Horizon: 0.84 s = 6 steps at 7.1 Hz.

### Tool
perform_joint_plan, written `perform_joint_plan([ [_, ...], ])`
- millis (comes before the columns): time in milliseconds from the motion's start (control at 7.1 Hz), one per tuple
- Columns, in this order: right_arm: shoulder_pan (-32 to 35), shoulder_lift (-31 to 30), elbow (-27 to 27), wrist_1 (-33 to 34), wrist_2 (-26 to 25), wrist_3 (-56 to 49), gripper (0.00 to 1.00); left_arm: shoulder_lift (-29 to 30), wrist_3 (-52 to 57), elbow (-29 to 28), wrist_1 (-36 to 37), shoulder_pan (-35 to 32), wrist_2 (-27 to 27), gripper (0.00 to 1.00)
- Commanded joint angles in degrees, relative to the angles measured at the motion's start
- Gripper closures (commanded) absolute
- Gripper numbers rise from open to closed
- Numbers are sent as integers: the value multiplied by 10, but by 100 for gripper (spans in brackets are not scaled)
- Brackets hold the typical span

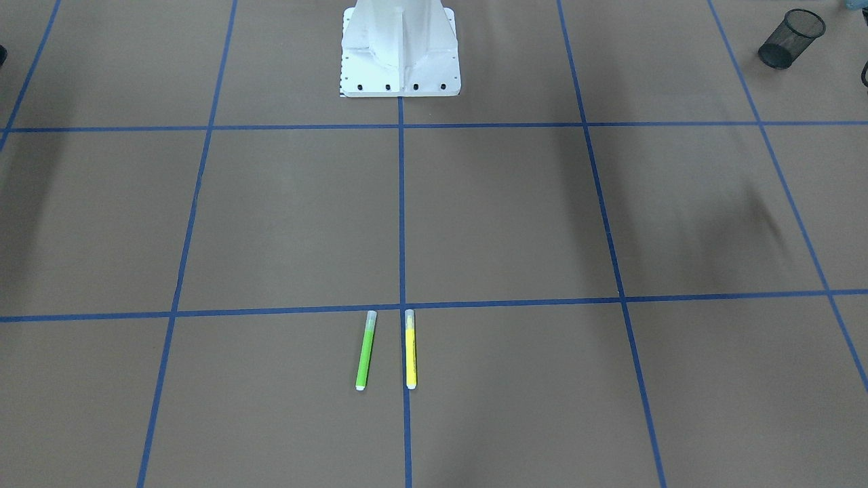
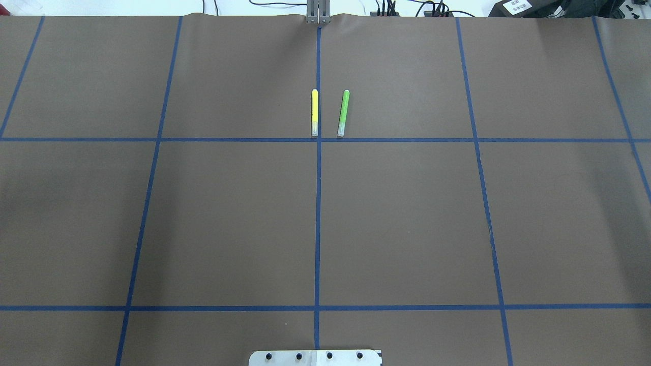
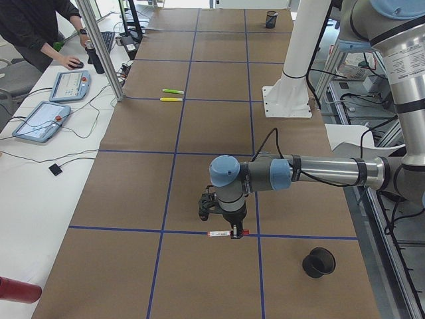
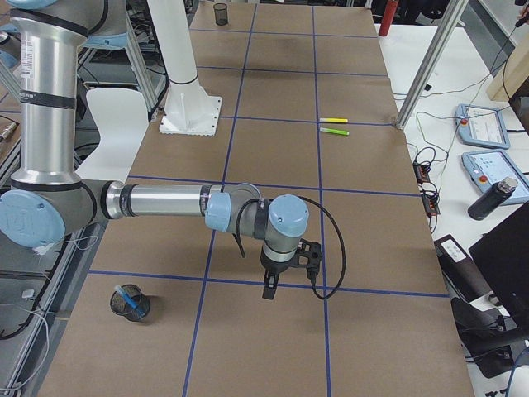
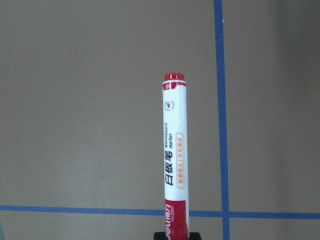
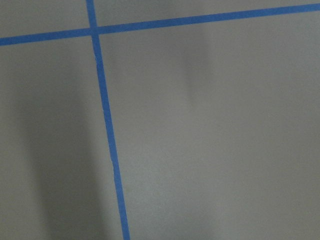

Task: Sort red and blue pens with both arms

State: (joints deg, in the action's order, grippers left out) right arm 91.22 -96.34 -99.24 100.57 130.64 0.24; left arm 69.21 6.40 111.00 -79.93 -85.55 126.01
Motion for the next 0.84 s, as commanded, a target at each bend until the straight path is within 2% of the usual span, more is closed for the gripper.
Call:
perform_joint_plan([
  [0,-7,2,0,-14,2,6,0,-27,23,1,3,-21,-1,100],
  [563,-11,2,-1,-14,24,6,0,-102,29,6,5,-61,0,100],
  [704,-11,1,-2,-14,35,6,0,-126,55,4,29,-66,0,100],
])
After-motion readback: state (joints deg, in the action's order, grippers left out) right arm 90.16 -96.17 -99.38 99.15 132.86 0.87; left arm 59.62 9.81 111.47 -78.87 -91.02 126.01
